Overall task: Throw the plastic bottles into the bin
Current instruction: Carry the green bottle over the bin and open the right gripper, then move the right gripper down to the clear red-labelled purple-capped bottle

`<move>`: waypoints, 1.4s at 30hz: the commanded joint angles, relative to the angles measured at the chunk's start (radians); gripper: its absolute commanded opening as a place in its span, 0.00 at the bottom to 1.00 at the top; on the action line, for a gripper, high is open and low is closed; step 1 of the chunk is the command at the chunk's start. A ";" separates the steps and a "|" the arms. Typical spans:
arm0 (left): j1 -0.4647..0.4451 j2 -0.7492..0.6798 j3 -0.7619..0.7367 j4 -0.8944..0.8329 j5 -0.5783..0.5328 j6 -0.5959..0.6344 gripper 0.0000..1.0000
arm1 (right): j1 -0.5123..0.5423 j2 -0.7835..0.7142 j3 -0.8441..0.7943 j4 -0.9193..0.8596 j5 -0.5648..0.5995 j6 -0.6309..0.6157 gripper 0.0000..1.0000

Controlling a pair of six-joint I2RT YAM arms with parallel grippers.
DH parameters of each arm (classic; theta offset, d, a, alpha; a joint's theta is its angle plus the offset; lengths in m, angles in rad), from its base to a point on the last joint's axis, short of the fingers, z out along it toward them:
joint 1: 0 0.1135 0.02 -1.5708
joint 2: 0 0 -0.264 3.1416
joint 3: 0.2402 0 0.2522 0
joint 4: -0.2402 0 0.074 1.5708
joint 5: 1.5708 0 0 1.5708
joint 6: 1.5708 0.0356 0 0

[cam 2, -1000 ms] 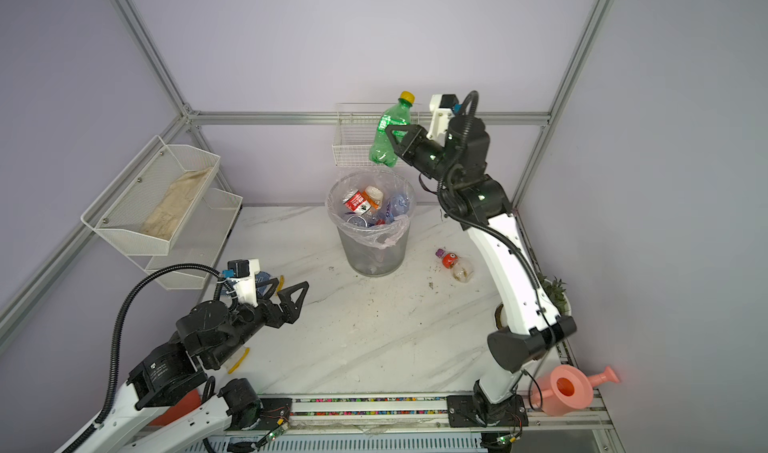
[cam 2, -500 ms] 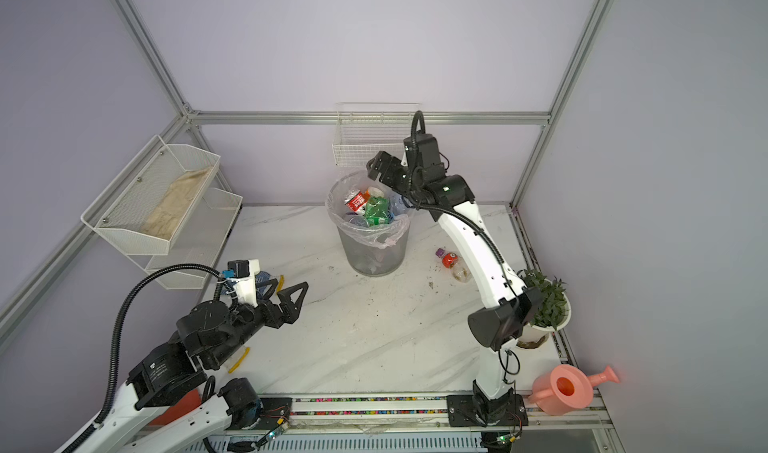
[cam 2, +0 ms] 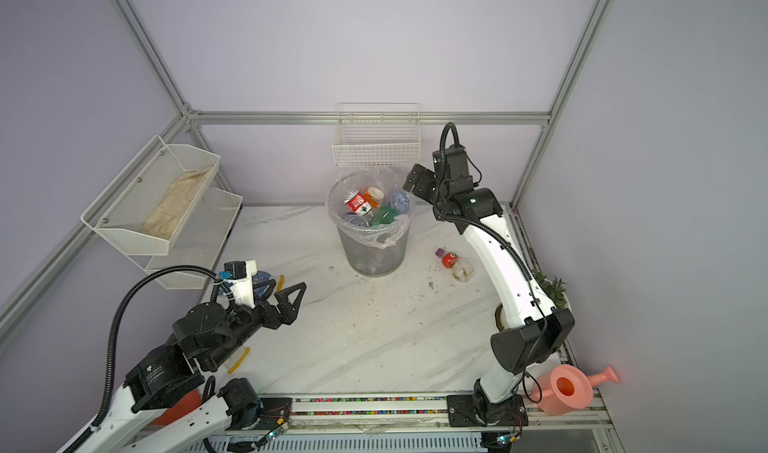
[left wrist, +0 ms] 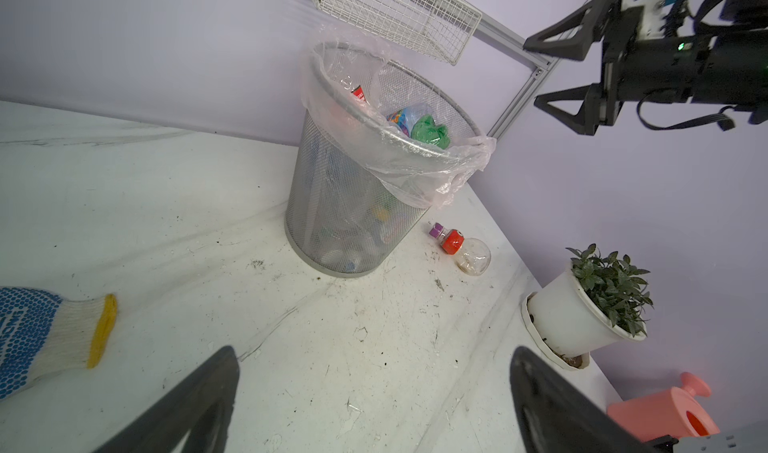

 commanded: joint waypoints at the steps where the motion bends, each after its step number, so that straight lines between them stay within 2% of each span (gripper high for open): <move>1: -0.006 0.007 -0.006 0.007 -0.008 -0.001 1.00 | -0.035 -0.031 -0.047 -0.042 0.063 -0.054 0.97; 14: -0.006 -0.002 -0.032 0.005 -0.007 -0.003 1.00 | -0.150 0.038 -0.266 -0.046 0.119 -0.116 0.97; 25: -0.006 -0.020 -0.060 0.002 -0.007 -0.014 1.00 | -0.233 0.172 -0.335 -0.028 0.118 -0.126 0.97; 33: -0.006 -0.030 -0.074 0.001 -0.002 -0.031 1.00 | -0.249 0.241 -0.346 -0.008 0.094 -0.170 0.97; 42: -0.006 -0.033 -0.075 -0.004 0.002 -0.032 1.00 | -0.249 0.271 -0.446 0.061 0.083 -0.169 0.97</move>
